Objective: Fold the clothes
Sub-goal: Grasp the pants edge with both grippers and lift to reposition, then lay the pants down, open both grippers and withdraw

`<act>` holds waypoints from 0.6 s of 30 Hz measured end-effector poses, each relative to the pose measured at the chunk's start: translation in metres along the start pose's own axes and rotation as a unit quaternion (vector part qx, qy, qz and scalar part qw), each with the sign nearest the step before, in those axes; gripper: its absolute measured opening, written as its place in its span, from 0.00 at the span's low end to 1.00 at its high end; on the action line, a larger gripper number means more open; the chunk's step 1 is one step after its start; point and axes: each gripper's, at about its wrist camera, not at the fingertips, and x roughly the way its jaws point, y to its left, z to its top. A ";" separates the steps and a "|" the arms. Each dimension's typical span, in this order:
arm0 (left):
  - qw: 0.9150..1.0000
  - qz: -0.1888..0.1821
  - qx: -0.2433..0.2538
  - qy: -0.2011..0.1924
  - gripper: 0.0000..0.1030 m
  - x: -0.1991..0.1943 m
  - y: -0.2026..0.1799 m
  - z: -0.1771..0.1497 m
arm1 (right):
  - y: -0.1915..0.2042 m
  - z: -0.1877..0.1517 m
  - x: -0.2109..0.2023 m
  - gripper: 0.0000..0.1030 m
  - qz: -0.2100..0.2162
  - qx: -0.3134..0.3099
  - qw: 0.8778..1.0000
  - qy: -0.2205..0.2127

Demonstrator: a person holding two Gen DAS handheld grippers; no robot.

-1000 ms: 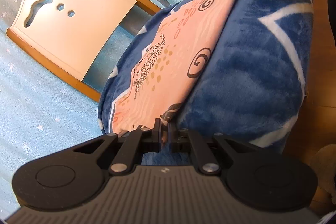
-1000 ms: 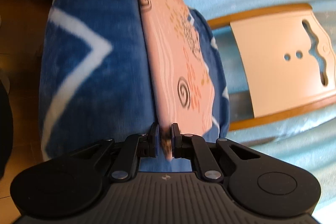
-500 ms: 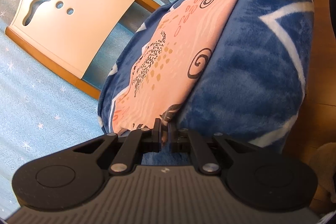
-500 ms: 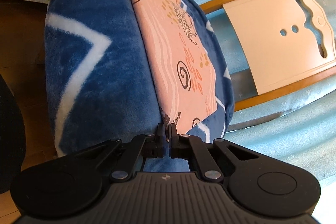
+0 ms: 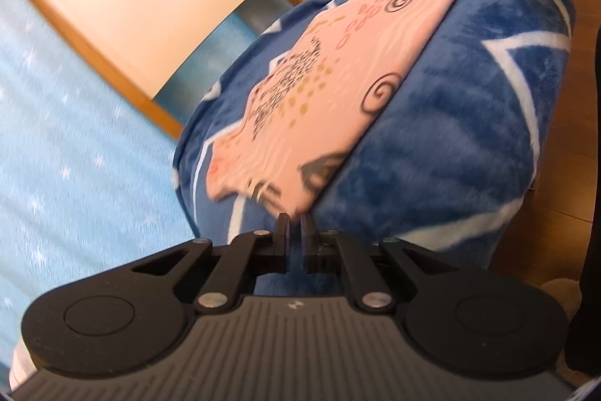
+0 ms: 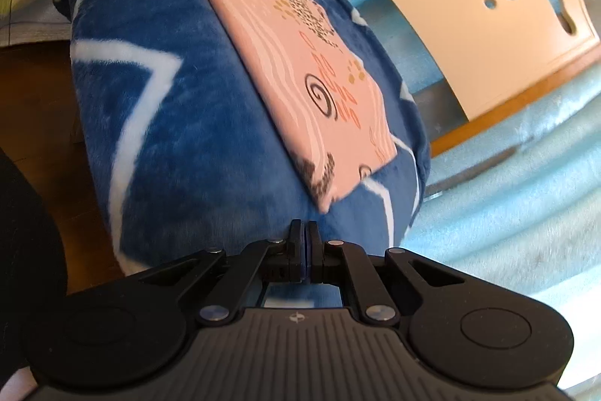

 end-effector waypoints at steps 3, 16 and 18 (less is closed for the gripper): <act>0.999 -0.003 -0.031 0.008 0.04 -0.002 0.008 -0.003 | -0.009 -0.001 -0.005 0.07 0.013 0.051 0.999 0.002; 0.991 -0.021 -0.130 0.024 0.04 -0.008 0.028 -0.004 | -0.046 -0.003 -0.016 0.28 0.075 0.352 0.933 -0.016; 0.988 -0.024 -0.147 0.027 0.04 -0.008 0.031 -0.003 | -0.049 -0.003 -0.018 0.36 0.080 0.388 0.918 -0.020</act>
